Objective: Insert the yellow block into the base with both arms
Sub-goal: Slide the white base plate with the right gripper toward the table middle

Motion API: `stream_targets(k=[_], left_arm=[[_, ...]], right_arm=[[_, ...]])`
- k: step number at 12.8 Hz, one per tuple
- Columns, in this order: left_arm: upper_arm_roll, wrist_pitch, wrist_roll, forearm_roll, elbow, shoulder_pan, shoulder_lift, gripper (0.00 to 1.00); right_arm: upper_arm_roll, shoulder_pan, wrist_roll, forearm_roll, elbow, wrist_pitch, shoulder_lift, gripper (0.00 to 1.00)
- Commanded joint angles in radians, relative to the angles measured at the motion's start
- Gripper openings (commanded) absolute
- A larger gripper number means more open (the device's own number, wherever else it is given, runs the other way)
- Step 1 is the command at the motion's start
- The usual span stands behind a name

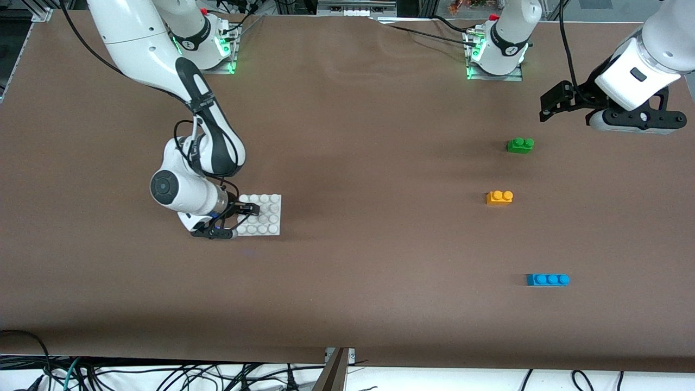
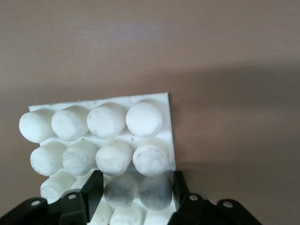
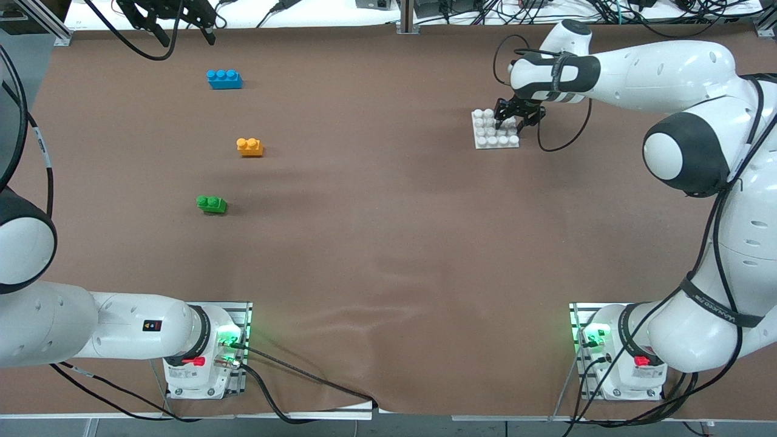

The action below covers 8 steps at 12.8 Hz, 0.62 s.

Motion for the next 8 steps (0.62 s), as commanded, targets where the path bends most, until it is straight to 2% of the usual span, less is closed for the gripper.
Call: stream_targets(k=[1,8], left_arm=[[-0.004,-0.024,-0.003,0.023,0.033,0.0,0.015,1.0],[0.003,-0.018,0.009,0.027,0.033,0.005,0.024,1.0]], right_arm=[[-0.001,0.017,0.022,0.01,0.032,0.003,0.04,0.66],[-0.001,0.083,0.103,0.01,0.076,0.003,0.06,0.66]])
